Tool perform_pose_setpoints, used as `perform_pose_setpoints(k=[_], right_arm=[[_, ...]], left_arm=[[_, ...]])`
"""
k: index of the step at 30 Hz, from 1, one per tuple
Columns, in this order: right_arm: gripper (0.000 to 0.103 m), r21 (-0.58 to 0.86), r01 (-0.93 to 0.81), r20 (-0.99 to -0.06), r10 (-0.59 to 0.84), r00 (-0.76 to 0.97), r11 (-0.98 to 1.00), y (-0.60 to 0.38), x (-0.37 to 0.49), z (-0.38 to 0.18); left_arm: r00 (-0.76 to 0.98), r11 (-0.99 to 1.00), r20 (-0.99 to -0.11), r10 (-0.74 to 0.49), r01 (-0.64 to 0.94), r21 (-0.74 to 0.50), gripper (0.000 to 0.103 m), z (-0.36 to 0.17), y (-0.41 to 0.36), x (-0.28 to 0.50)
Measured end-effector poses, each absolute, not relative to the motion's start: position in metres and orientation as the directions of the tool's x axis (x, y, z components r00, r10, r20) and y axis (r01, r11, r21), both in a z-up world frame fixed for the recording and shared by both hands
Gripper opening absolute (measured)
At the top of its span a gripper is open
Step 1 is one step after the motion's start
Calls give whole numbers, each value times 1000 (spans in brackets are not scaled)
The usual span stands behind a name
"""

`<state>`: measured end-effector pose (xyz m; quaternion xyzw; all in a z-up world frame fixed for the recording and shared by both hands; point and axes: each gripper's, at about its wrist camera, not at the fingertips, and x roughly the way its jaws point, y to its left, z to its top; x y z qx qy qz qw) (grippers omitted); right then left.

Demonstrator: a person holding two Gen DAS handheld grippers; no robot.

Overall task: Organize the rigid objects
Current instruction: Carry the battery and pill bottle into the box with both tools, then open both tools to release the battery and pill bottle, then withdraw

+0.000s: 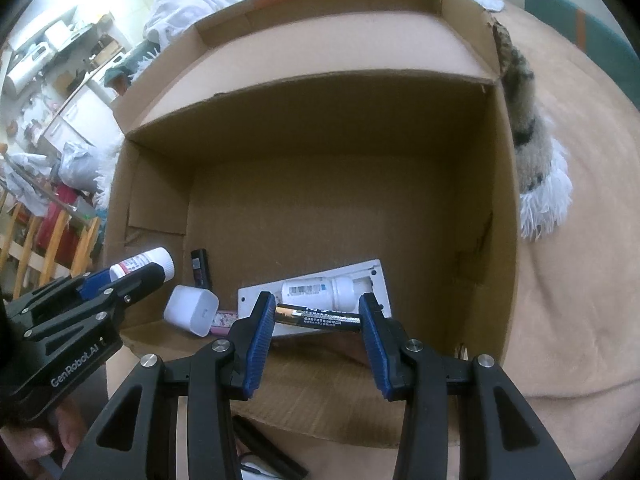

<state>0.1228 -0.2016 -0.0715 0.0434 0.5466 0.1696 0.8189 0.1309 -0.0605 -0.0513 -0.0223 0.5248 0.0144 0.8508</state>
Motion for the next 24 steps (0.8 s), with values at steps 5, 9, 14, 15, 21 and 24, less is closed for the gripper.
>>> perform_pose_setpoints(k=[5,9,14,15,21,24], right_arm=[[45,254,-221,-881,320,348,941,-202,123,-73],[45,251,-210,-885,312,347,945,-203,124,-75],[48,268,-189,-880,320,352,945,-206,126,-76],[54,275,-185,-876,325,355,943,-207,127,-75],[76,340,-165,-831,378,409,926,-216,127,-62],[76,345,-146,-828,374,419,927,-219,129,-62]], left_arm=[[433,999,-901,4,-45,-17,24,-56,-65,130],[426,999,-905,15,-43,-4,24,-59,-66,129],[447,999,-894,32,-43,14,47,-54,-69,127],[460,999,-887,37,-46,18,54,-51,-69,126],[490,999,-871,44,-40,28,59,-40,-71,125],[488,999,-872,44,-46,24,59,-39,-70,125]])
